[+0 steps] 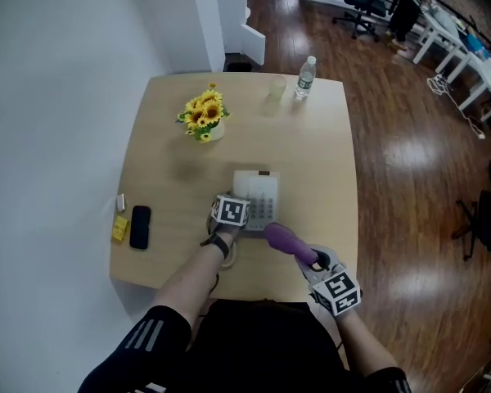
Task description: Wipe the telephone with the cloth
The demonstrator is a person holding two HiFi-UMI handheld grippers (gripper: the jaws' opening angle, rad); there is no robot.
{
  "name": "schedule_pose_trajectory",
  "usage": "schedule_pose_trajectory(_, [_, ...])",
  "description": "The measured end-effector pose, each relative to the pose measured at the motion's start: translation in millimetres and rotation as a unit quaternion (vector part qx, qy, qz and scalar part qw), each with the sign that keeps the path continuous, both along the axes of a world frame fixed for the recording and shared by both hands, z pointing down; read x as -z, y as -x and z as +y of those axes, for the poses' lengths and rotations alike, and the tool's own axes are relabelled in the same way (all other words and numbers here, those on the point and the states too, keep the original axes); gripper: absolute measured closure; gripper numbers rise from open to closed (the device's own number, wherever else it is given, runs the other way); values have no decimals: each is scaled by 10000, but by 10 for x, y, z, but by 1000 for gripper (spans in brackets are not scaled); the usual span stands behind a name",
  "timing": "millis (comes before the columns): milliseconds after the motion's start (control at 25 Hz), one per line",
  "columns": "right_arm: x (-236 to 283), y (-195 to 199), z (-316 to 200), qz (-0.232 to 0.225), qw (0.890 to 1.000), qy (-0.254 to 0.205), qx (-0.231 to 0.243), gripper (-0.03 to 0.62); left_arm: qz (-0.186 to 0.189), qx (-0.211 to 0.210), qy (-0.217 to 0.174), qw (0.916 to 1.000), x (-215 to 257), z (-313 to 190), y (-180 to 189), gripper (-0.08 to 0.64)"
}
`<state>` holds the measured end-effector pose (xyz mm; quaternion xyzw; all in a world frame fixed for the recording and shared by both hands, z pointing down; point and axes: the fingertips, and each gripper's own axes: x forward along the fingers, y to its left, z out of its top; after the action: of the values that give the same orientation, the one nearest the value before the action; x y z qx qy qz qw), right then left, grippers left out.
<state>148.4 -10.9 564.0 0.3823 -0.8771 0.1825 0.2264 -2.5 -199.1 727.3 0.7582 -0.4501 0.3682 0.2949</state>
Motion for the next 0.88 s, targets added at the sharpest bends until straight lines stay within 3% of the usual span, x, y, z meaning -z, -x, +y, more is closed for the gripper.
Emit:
schedule_pose_trajectory(240, [-28, -175, 40, -18, 9999, 43, -91, 514, -391, -2, -66, 9992, -112, -35, -71, 276])
schedule_pose_trajectory(480, [-38, -121, 53, -119, 9999, 71, 7, 514, -137, 444, -97, 9989, -158, -77, -36, 280])
schedule_pose_trajectory(640, [-21, -93, 39, -140, 9998, 99, 50, 514, 436, 629, 54, 9971, -157, -38, -53, 305])
schedule_pose_trajectory(760, [-2, -85, 6, -133, 9999, 65, 42, 514, 1118, 769, 6, 9907, -50, -21, 11, 343])
schedule_pose_trajectory(880, [39, -88, -48, -166, 9999, 21, 1, 514, 1538, 706, -114, 9855, 167, 42, 118, 353])
